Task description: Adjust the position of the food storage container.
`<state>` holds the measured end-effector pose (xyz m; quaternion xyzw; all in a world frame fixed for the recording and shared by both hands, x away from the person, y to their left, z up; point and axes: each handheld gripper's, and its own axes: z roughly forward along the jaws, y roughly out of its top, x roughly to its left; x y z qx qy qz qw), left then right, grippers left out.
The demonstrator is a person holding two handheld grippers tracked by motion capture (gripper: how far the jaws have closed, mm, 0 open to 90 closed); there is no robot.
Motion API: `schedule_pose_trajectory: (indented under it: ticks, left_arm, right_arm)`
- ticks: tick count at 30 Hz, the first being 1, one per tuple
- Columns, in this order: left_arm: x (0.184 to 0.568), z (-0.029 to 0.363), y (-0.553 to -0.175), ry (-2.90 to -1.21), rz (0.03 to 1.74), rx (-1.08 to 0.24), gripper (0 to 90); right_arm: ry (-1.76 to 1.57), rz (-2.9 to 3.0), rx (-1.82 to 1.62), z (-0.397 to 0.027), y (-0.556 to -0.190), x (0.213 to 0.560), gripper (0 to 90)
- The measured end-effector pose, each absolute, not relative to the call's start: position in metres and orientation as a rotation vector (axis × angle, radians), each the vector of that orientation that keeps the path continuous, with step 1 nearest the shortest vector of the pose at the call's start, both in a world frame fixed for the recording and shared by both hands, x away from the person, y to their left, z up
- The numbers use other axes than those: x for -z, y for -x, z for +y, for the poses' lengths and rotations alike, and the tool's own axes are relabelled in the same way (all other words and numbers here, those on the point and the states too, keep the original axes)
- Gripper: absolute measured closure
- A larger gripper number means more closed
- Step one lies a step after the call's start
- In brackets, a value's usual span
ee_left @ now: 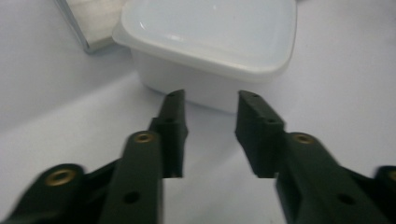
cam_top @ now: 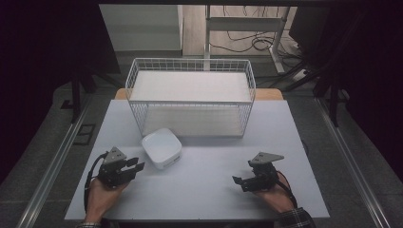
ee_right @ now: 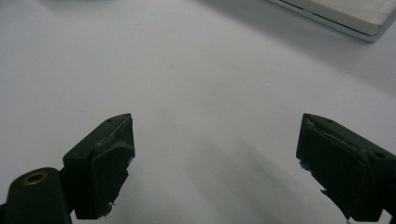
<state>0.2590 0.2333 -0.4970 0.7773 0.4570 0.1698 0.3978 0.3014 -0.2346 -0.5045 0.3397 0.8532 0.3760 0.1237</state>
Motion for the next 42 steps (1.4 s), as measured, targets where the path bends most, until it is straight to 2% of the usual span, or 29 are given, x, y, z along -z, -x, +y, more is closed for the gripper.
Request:
schedule_pose_trajectory:
  ticks: [4, 10, 22, 28, 36, 42]
  left_arm:
    - [0.49, 0.235, -0.271, -1.967, 1.152, -0.453, 81.3]
    - [0.482, 0.241, -0.297, -1.919, 1.154, -0.465, 89.8]
    - [0.491, 0.244, -0.347, -1.901, 1.23, -0.547, 90.0]
    - [0.506, 0.246, -0.362, -1.891, 1.26, -0.472, 90.0]
    - [0.508, 0.24, -0.341, -1.913, 1.267, -0.432, 90.0]
    - [0.505, 0.224, -0.321, -1.964, 1.212, -0.39, 90.0]
  right_arm:
    - [-0.981, 2.489, -1.098, -0.234, -0.302, 0.505, 11.9]
    - [-0.973, 2.501, -1.096, -0.232, -0.302, 0.505, 13.1]
    - [-0.975, 2.509, -1.114, -0.232, -0.303, 0.506, 15.5]
    - [-0.953, 2.524, -1.105, -0.229, -0.301, 0.508, 16.4]
    - [-0.93, 2.533, -1.111, -0.229, -0.301, 0.508, 17.3]
    - [-0.915, 2.539, -1.115, -0.226, -0.301, 0.507, 19.6]
